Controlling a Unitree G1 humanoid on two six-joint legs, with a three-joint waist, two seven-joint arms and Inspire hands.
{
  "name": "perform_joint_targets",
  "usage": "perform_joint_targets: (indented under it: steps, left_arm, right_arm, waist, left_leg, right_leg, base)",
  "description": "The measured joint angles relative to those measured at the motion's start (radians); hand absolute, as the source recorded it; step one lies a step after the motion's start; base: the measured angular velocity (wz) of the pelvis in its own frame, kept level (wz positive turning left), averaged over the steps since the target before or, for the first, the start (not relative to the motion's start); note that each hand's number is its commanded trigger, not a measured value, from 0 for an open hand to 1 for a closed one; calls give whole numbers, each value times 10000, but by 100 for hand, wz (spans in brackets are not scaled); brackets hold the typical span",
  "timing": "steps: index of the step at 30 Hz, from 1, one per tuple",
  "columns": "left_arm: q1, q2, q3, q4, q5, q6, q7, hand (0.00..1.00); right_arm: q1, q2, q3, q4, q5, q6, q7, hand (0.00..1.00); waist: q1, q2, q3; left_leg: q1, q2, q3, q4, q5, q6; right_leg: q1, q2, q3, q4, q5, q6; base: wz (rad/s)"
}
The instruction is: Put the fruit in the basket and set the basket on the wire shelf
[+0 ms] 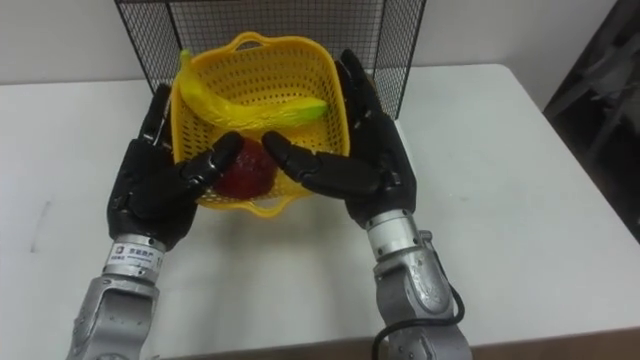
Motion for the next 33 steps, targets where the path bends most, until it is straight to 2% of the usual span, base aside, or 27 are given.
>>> perform_joint_targets:
  steps: [3, 5, 6, 8, 10, 12, 13, 14, 15, 16, 17, 18, 19, 20, 21, 22, 24, 27, 29, 31, 33]
  left_arm:
    - [16, -9, -12, 0, 9, -80, 28, 0]
    - [9, -3, -5, 0, -4, -274, 34, 0]
    - [8, -6, 0, 0, -16, -320, 34, 0]
    - [34, -2, -19, 1, -118, -409, 33, 0]
    - [27, 7, -32, 1, -144, -411, 32, 0]
    - [50, 21, -30, 6, -200, -414, 34, 0]
    - [108, 19, -33, 6, -201, -414, 33, 0]
    - [104, 17, -26, 7, -202, -416, 25, 0]
    - [106, 16, -26, 8, -198, -415, 21, 0]
    - [80, -34, -26, 7, -206, -416, 12, 0]
    - [87, -74, -25, 7, -209, -414, 13, 0]
    - [90, -75, -19, 7, -208, -413, 12, 0]
    - [96, -53, 52, 1, -200, -415, 7, 0]
    - [113, -19, 94, 2, -199, -427, 9, 0]
    - [91, 86, 126, 2, -199, -449, 11, 0]
    - [69, 89, 86, 1, -200, -459, 10, 0]
    - [75, 91, -40, 1, -196, -463, 9, 0]
    - [76, 95, -73, 1, -188, -461, 10, 0]
    - [75, 95, -73, -28, -182, -458, 10, 0]
    - [72, 75, -54, -118, -173, -456, 10, 0]
    - [73, 83, -42, -334, -160, -458, 8, 0]
  right_arm:
    - [43, 128, 109, -9, 44, -277, 0, 0]
    - [68, 149, 262, -8, 49, -459, 22, 0]
    - [75, 158, 274, -9, 49, -471, 33, 0]
    - [82, 162, 281, -7, 52, -474, 63, 0]
    - [78, 157, 284, -1, 55, -475, 63, 0]
    - [105, 151, 349, 8, 317, -475, 63, 0]
    - [173, 152, 377, 23, 371, -473, 67, 0]
    - [168, 140, 367, 29, 370, -478, 86, 0]
    - [166, 148, 366, 50, 369, -485, 107, 0]
    - [161, 139, 341, 55, 367, -491, 128, 0]
    - [172, 124, 304, 56, 360, -437, 130, 0]
    - [187, 110, 298, 58, 360, -403, 130, 0]
    - [228, 50, 322, 96, 357, -320, 143, 0]
    - [246, 26, 353, 110, 358, -227, 149, 0]
    - [262, 11, 388, 112, 357, -142, 159, 0]
    - [251, -45, 385, 97, 368, -195, 161, 0]
    - [260, -126, 386, 51, 508, -277, 161, 0]
    - [260, -139, 397, -20, 704, -314, 161, 0]
    - [261, -144, 395, -20, 696, -349, 161, 0]
    - [262, -144, 395, -20, 650, -353, 160, 0]
    - [250, -143, 394, -25, 641, -393, 159, 0]
  waist:
    - [52, 5, 7]
    - [49, 19, 12]
    - [39, 19, 9]
    - [34, 45, -5]
    - [50, 58, -1]
    - [147, 93, 16]
    - [214, 112, -9]
    - [195, 118, -22]
    - [200, 114, -46]
    - [151, 32, -31]
    - [157, 116, -39]
    - [200, 171, -63]
    - [318, 223, -102]
    - [364, 191, -123]
    - [271, 97, -179]
    - [220, -27, -167]
    - [241, -157, -174]
    - [258, -153, -140]
    - [239, -177, -133]
    - [231, -241, -97]
    - [291, -383, -26]
  left_leg:
    - [-294, 284, -83, 829, -384, -100]
    - [-669, 559, -131, 1740, -814, -236]
    - [-773, 641, -148, 1977, -908, -272]
    - [-1167, 890, -329, 2910, -1202, -467]
    - [-1537, 1077, -344, 3735, -1164, -513]
    - [-1919, 1239, -338, 4676, -857, -548]
    - [-2117, 1234, -442, 5064, -522, -560]
    - [-2452, 1167, -581, 5377, -186, -558]
    - [-2553, 1121, -577, 5352, -191, -573]
    - [-2673, 835, -570, 4545, -197, -568]
    - [-2810, 604, -554, 3441, -102, -577]
    - [-2863, 513, -494, 2849, 20, -548]
    - [-2857, 401, -430, 1972, 660, -376]
    - [-2721, 335, -436, 1780, 882, -342]
    - [-2480, 135, -451, 1472, 1043, -245]
    - [-2334, 40, -448, 1287, 1245, -186]
    - [-2295, -36, -369, 1318, 1198, -81]
    - [-2410, -88, -318, 1540, 934, -21]
    - [-2408, -263, -295, 1608, 756, 25]
    - [-2397, -407, -275, 1747, 668, 64]
    - [-2365, -458, -119, 1857, 552, 110]
  right_leg:
    - [-125, 207, 15, 415, -190, -163]
    - [-465, 407, -20, 1129, -632, -339]
    - [-564, 465, -25, 1338, -745, -386]
    - [-899, 661, -41, 2047, -1249, -526]
    - [-1061, 720, -66, 2456, -1563, -650]
    - [-1097, 820, 22, 2738, -1713, -789]
    - [-1051, 832, 77, 2739, -1710, -857]
    - [-924, 810, 117, 2740, -1632, -1067]
    - [-919, 783, 137, 2735, -1627, -1081]
    - [-959, 709, 152, 2730, -1631, -1100]
    - [-1005, 636, 208, 2733, -1664, -1096]
    - [-1025, 624, 249, 2732, -1679, -1080]
    - [-1050, 561, 259, 2734, -1706, -1016]
    - [-994, 520, 297, 2720, -1736, -964]
    - [-835, 423, 317, 2593, -1765, -899]
    - [-662, 400, 307, 2339, -1719, -827]
    - [-583, 289, 298, 2166, -1702, -819]
    - [-581, 181, 303, 2079, -1766, -725]
    - [-579, 2, 310, 2184, -1978, -652]
    - [-533, -154, 299, 2309, -2177, -588]
    - [-485, -249, 392, 2380, -2327, -558]
  base:
    - [-7]
    - [-2]
    - [0]
    - [5]
    - [4]
    - [-11]
    - [-7]
    - [0]
    - [15]
    - [8]
    - [0]
    - [-30]
    - [-37]
    - [-25]
    - [7]
    - [12]
    - [-2]
    - [-2]
    - [2]
    - [4]
    - [0]
